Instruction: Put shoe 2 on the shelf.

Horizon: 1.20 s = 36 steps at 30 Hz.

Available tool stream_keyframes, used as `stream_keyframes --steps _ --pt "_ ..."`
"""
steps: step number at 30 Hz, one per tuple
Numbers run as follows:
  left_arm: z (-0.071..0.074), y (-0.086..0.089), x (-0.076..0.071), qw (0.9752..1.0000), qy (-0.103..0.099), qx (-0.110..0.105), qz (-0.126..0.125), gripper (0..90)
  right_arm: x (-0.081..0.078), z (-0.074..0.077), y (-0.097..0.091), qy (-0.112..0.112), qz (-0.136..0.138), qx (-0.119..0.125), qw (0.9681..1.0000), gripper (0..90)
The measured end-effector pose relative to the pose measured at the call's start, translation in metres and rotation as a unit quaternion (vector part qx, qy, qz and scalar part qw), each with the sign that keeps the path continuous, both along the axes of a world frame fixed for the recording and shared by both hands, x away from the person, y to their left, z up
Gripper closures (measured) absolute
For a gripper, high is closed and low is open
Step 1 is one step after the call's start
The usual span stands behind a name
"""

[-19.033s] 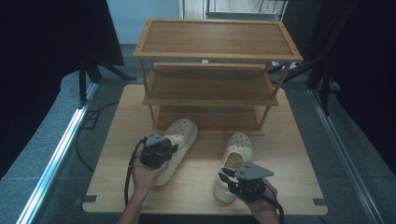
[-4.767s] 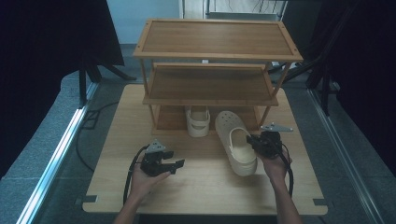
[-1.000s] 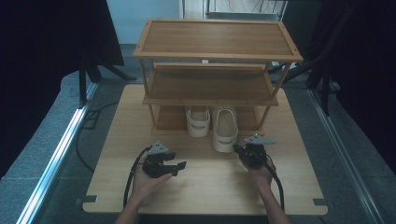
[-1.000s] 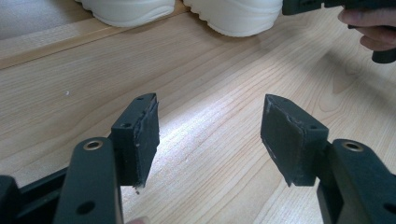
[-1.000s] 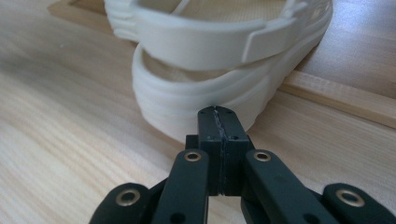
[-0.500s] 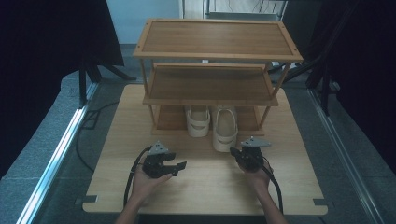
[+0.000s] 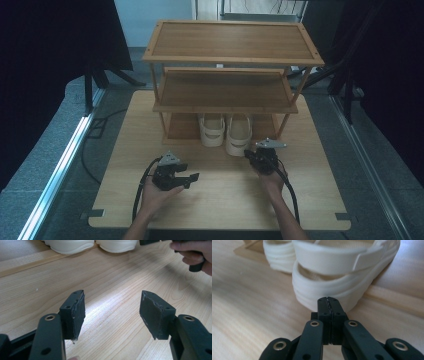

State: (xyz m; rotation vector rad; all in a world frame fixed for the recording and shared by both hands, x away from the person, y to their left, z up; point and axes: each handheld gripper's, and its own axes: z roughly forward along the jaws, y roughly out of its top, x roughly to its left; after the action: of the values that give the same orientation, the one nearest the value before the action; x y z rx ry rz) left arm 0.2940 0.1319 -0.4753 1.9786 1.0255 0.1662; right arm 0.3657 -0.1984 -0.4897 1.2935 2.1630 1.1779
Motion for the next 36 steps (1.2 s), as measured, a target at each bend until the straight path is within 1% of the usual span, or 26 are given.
stream_keyframes --steps 5,7,8,12,16,22,23,28,30,34,36 --pt "0.0 0.001 0.0 1.0 0.001 -0.002 0.001 37.9 0.012 0.001 0.009 -0.002 -0.005 -0.003 1.0 88.9" --pt "0.0 0.002 0.001 1.0 0.0 -0.001 0.002 37.8 0.015 0.001 0.011 -0.008 -0.011 -0.014 0.9998 88.9" --pt "0.0 0.002 0.001 1.0 0.0 -0.002 0.002 37.9 0.016 0.001 0.011 -0.008 -0.013 -0.014 0.9998 88.8" --pt "-0.001 0.002 0.001 1.0 0.001 -0.001 0.002 37.9 0.021 -0.001 0.01 -0.009 -0.023 -0.003 0.9997 88.9" --pt "0.0 0.001 0.0 1.0 0.001 -0.001 0.0 37.8 0.025 -0.002 0.012 -0.014 -0.032 -0.002 0.9994 88.9" --pt "0.0 0.002 0.0 1.0 0.0 -0.001 0.002 37.8 0.029 -0.003 0.012 -0.013 -0.039 0.001 0.9991 87.9" --pt "0.0 0.002 0.0 1.0 0.0 -0.002 0.002 37.8 0.028 -0.003 0.012 -0.015 -0.041 -0.001 0.9991 87.6" --pt "0.001 0.003 0.0 1.0 -0.001 -0.003 0.003 37.9 0.017 0.002 0.01 -0.025 -0.027 0.004 0.9993 86.5" --pt "0.001 0.003 0.0 1.0 -0.001 -0.002 0.002 37.8 0.012 0.005 0.007 -0.028 -0.019 0.004 0.9994 85.9" --pt "0.001 0.002 0.0 1.0 -0.002 -0.002 0.001 37.8 0.0 0.009 0.0 -0.038 0.004 0.017 0.9991 83.2" --pt "0.001 0.001 -0.001 1.0 -0.002 -0.002 0.001 37.8 -0.005 0.01 -0.003 -0.043 0.013 0.018 0.9988 82.5"
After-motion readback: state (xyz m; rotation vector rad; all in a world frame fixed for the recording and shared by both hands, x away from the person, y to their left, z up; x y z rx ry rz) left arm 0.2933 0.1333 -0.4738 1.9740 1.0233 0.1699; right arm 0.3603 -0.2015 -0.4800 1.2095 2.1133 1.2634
